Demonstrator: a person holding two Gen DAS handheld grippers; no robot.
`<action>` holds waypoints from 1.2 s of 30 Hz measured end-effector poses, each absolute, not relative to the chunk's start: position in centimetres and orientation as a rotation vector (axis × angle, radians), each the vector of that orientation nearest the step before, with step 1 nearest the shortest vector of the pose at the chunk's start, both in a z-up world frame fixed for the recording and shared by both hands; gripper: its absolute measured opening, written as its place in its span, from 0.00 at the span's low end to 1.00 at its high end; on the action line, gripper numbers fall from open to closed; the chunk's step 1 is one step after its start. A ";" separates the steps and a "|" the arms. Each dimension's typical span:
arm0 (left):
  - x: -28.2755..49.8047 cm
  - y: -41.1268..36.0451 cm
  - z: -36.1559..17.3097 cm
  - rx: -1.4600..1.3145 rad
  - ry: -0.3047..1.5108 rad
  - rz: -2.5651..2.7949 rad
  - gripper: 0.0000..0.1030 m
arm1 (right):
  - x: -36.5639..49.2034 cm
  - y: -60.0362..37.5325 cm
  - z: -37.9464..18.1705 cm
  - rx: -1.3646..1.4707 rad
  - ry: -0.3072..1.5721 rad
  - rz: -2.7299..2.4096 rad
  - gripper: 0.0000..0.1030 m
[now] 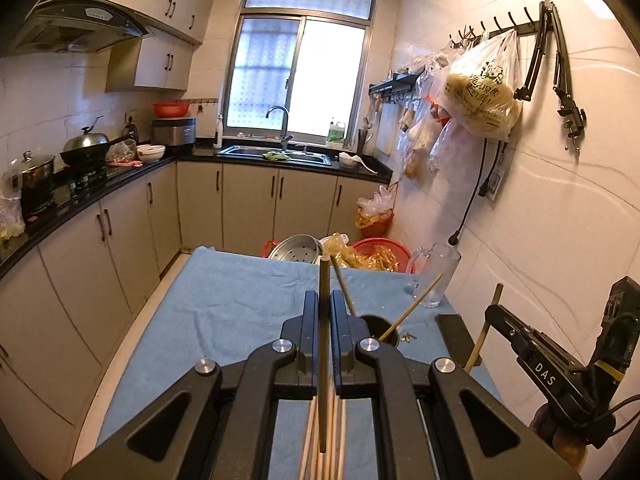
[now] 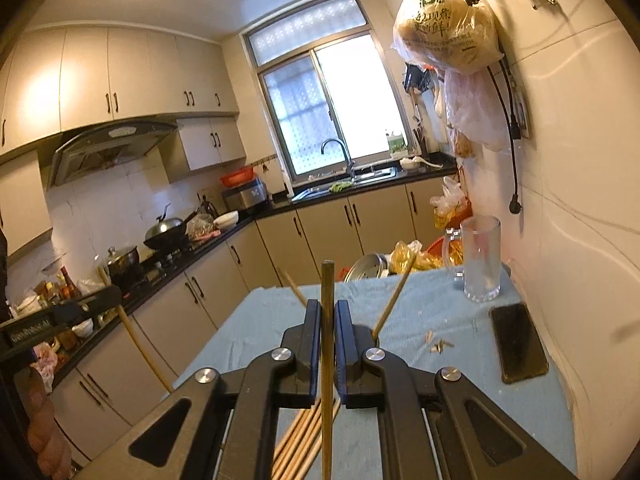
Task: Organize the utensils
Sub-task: 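Lower both chopsticks tip-first into the black cup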
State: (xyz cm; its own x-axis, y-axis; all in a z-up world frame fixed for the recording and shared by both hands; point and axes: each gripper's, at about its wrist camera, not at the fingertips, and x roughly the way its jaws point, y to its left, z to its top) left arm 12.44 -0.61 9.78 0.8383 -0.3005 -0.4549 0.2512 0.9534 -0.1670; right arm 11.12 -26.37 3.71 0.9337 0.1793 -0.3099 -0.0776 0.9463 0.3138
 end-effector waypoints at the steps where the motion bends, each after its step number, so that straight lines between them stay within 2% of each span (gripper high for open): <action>1: 12.9 -0.8 9.8 -0.104 0.496 -0.296 0.05 | 11.5 -26.5 4.0 0.306 0.334 0.130 0.08; 17: 22.1 -4.7 10.9 -0.158 0.449 -0.330 0.05 | 19.0 -29.2 7.8 0.377 0.143 0.046 0.08; 24: 23.4 -5.9 10.6 -0.163 0.389 -0.330 0.05 | 21.6 -29.4 6.8 0.385 0.114 -0.006 0.08; 36: 24.8 -7.5 7.0 -0.160 0.468 -0.359 0.05 | 22.7 -30.1 2.7 0.402 0.152 -0.046 0.08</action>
